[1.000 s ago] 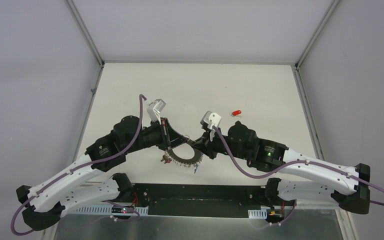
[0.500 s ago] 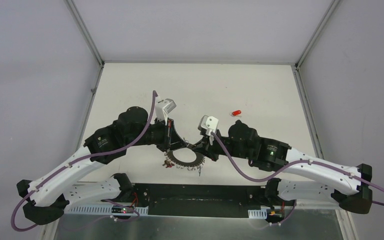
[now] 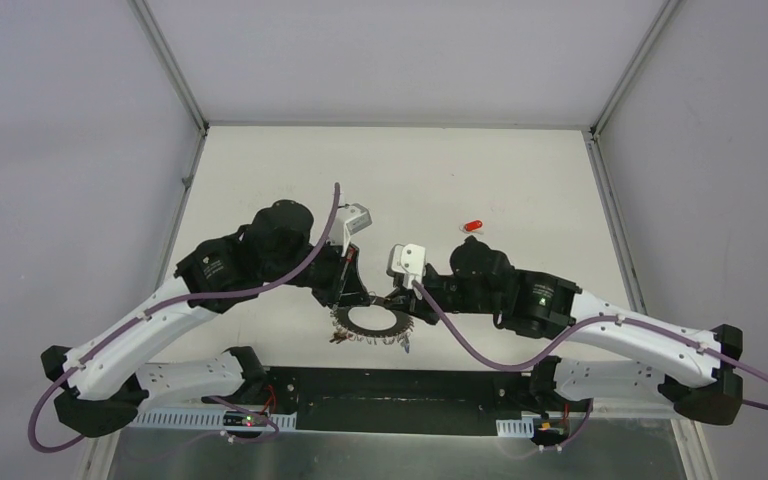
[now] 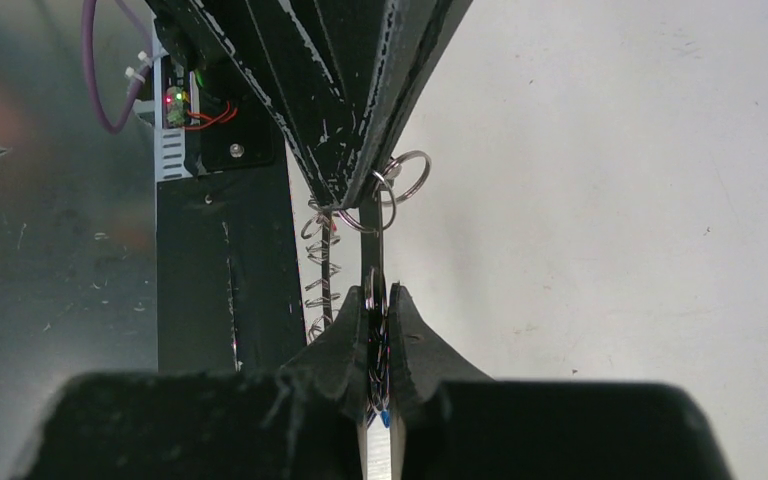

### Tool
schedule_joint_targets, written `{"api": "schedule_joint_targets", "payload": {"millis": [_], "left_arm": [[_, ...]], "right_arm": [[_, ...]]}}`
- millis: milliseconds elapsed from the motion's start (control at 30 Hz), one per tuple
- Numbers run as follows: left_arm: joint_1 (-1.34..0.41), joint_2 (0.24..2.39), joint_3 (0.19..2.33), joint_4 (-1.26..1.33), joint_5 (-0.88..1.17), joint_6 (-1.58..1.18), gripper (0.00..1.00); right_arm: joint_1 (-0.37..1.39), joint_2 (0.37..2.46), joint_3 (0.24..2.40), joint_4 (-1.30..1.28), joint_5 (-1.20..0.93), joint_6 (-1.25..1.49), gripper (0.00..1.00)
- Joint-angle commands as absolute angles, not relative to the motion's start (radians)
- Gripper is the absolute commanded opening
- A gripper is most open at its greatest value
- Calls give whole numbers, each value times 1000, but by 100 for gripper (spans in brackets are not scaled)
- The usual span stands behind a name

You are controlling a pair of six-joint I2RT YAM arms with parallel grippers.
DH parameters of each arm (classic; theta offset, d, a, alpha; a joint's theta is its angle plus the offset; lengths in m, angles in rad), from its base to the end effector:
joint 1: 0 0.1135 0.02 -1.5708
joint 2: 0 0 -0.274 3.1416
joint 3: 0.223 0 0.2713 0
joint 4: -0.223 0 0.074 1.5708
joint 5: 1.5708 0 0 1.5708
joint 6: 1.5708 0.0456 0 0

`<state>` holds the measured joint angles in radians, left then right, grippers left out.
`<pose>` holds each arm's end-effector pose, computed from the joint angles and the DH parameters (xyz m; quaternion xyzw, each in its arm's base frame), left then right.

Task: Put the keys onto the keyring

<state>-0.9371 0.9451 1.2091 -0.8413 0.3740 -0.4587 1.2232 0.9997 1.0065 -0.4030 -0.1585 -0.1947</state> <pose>0.1031 -0.1685 0.3990 0.2907 0.8182 -0.4261 0.2537 0.0770 0.2336 0.3599 -0.5735 0.6013 0.3291 0.4485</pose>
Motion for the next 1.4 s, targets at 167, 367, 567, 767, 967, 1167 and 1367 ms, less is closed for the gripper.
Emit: {"api": "schedule_joint_targets", "payload": {"millis": [167, 367, 567, 767, 967, 1167, 1367], "left_arm": [[-939, 1062, 1368, -1055, 289, -363, 0], [-938, 1098, 1410, -1100, 190, -435, 0], [-939, 1106, 1424, -1115, 129, -458, 0], [-939, 1122, 1442, -1128, 51, -499, 0], [-938, 1153, 1462, -1139, -31, -541, 0], [-938, 1181, 1463, -1133, -55, -581, 0], [-939, 1129, 1422, -1061, -89, -628, 0]], "right_arm": [[1220, 1033, 1119, -485, -201, -251, 0], [1222, 1074, 1170, -500, -92, -157, 0], [1236, 1131, 1226, -568, -7, -135, 0], [1268, 1168, 1264, -607, 104, -123, 0], [1317, 1228, 1330, -684, 227, -116, 0], [1367, 1293, 1375, -731, 312, -123, 0], [1396, 1323, 1395, -755, 369, -124, 0]]}}
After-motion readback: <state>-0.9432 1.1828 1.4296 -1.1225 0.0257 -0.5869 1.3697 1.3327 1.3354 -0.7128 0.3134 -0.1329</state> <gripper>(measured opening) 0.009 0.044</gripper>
